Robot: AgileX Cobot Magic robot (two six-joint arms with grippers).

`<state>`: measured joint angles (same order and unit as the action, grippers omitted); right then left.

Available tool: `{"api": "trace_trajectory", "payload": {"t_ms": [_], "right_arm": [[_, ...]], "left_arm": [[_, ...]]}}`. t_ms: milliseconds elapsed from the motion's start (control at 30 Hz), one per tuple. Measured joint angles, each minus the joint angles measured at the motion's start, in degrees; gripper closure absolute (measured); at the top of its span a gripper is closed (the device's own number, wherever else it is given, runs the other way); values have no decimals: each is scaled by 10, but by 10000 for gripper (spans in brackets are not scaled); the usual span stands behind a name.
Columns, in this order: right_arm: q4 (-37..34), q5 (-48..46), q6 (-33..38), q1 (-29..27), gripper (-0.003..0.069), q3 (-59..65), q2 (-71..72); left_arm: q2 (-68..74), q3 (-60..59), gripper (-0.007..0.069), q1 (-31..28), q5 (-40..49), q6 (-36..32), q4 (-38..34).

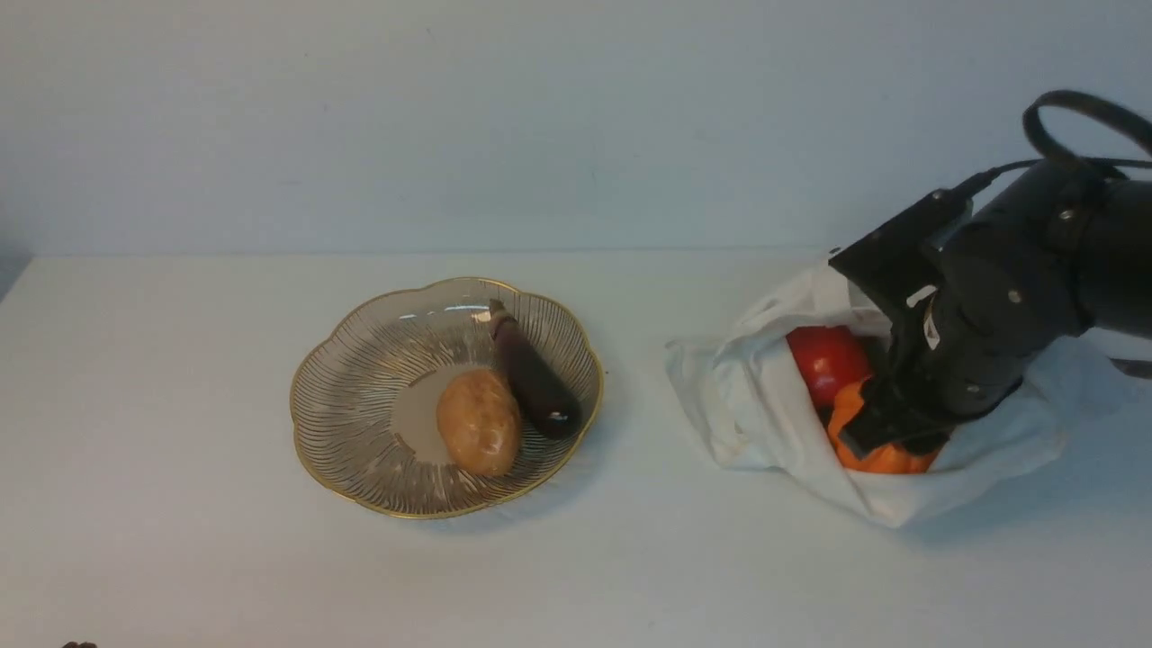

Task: Take vegetables from cloth bag on white table place on plate.
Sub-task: 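Reach into the cloth bag toward the pumpkin with the right gripper, then move the pumpkin from the bag onto the plate with the right gripper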

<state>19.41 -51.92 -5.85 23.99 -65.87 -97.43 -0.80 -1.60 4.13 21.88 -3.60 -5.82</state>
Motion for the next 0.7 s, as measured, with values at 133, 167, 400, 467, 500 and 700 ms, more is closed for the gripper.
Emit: {"api": "trace_trajectory", "payload": {"t_ms": [133, 167, 400, 467, 500, 700], "right_arm": [[0, 4, 0, 0, 589, 0, 5], [0, 5, 0, 0, 616, 0, 8], [-64, 5, 9, 0, 634, 0, 85], [-121, 5, 36, 0, 634, 0, 116], [-132, 5, 46, 0, 634, 0, 126], [-317, 22, 178, 22, 634, -22, 151]], "left_arm": [[0, 0, 633, 0, 0, 0, 0], [0, 0, 633, 0, 0, 0, 0], [0, 0, 633, 0, 0, 0, 0], [0, 0, 633, 0, 0, 0, 0], [0, 0, 633, 0, 0, 0, 0], [0, 0, 633, 0, 0, 0, 0]]}}
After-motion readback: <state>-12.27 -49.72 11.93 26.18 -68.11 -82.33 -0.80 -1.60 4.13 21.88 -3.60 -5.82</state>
